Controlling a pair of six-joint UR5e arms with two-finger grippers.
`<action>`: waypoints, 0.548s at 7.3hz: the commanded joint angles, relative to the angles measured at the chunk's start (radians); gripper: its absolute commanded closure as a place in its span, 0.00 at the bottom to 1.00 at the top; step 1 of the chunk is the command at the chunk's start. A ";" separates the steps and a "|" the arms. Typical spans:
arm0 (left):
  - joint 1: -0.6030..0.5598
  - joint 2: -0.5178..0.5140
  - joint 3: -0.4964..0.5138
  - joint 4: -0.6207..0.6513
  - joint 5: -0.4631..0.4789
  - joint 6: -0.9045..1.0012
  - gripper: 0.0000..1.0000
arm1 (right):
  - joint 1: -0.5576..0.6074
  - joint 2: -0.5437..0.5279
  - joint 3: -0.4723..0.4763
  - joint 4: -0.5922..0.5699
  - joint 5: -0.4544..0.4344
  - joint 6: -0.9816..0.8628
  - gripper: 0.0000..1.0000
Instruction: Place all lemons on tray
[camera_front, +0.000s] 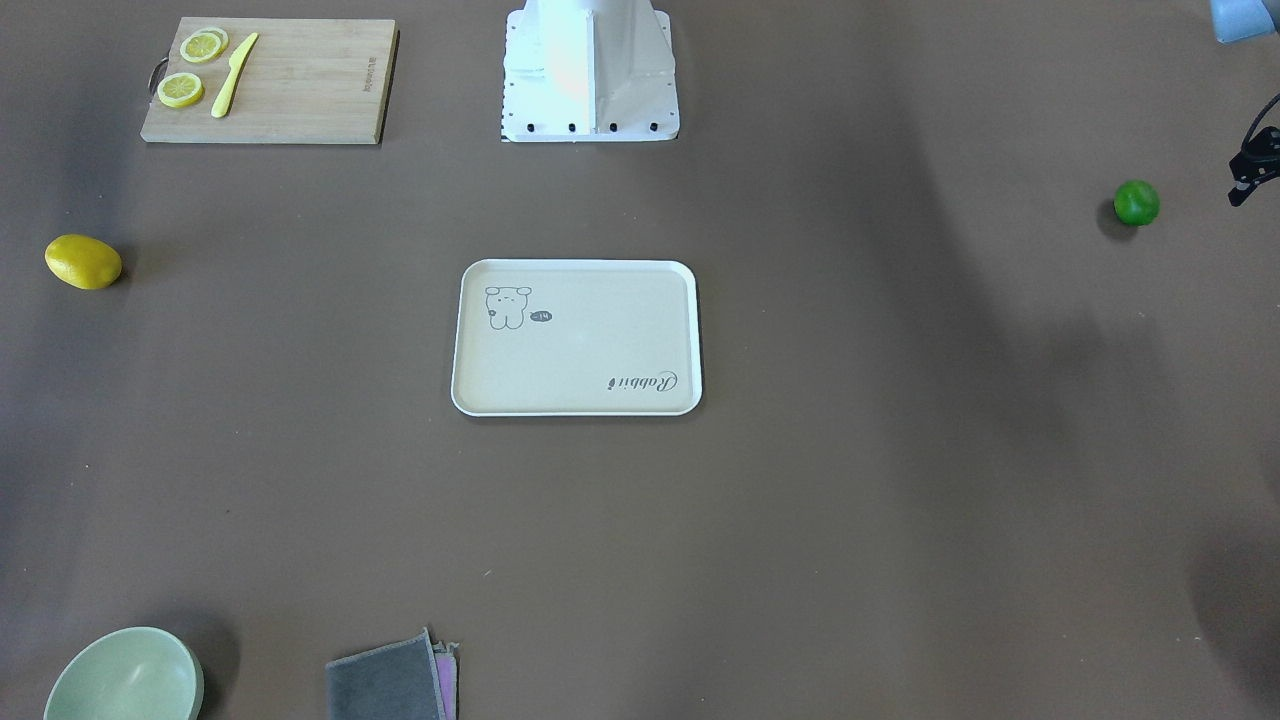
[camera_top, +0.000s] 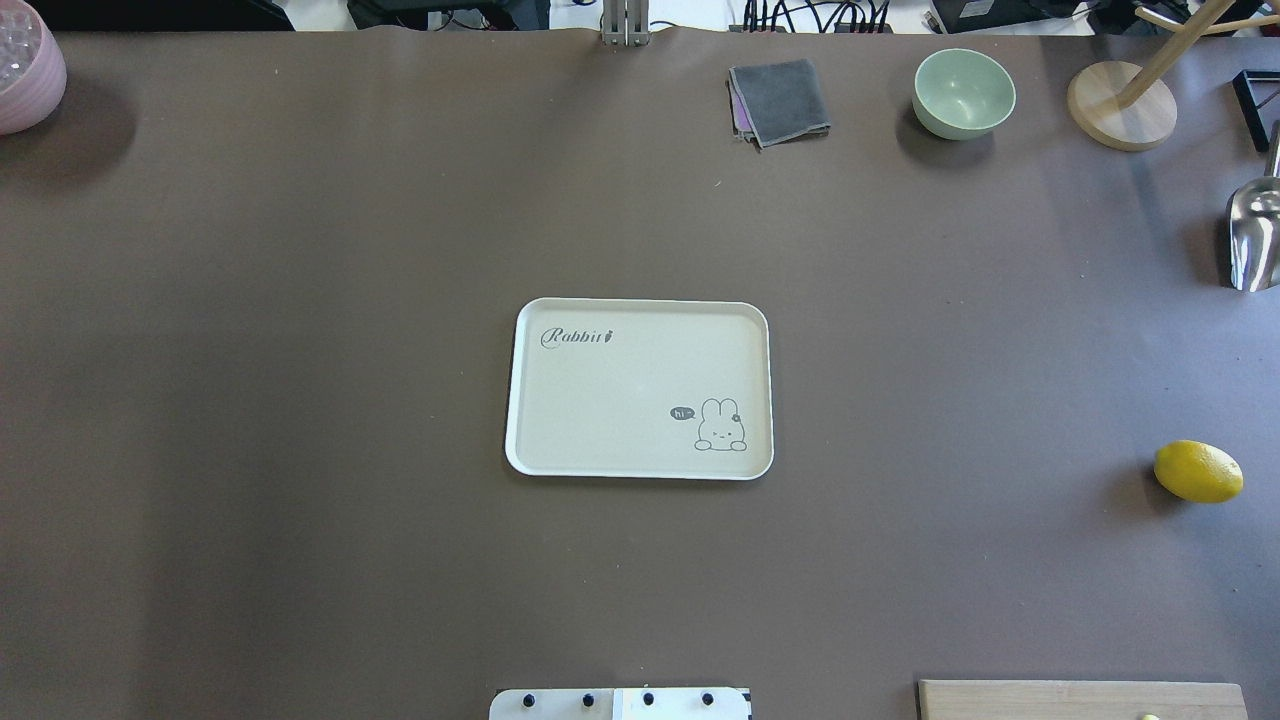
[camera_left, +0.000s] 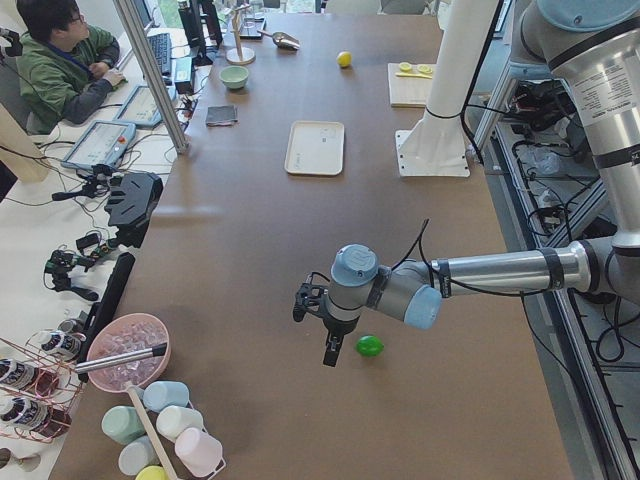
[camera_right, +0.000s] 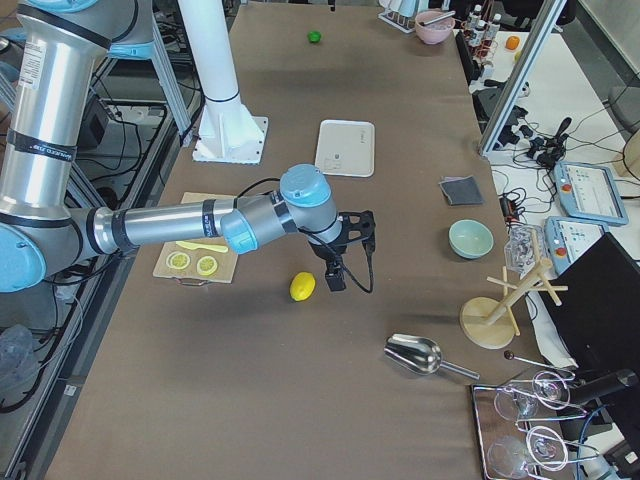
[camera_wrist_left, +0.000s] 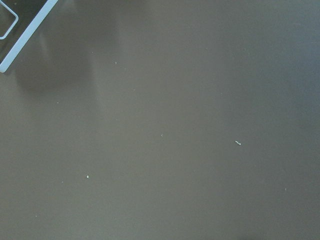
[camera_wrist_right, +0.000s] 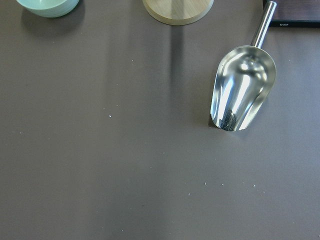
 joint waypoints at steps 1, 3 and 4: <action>0.049 0.029 0.039 -0.040 -0.038 -0.007 0.01 | -0.001 -0.003 -0.002 0.009 -0.006 -0.002 0.00; 0.105 0.022 0.108 -0.095 -0.084 -0.014 0.01 | -0.003 -0.005 -0.002 0.013 -0.006 -0.002 0.00; 0.125 0.014 0.121 -0.095 -0.087 -0.019 0.01 | -0.003 -0.006 -0.002 0.028 -0.006 -0.002 0.00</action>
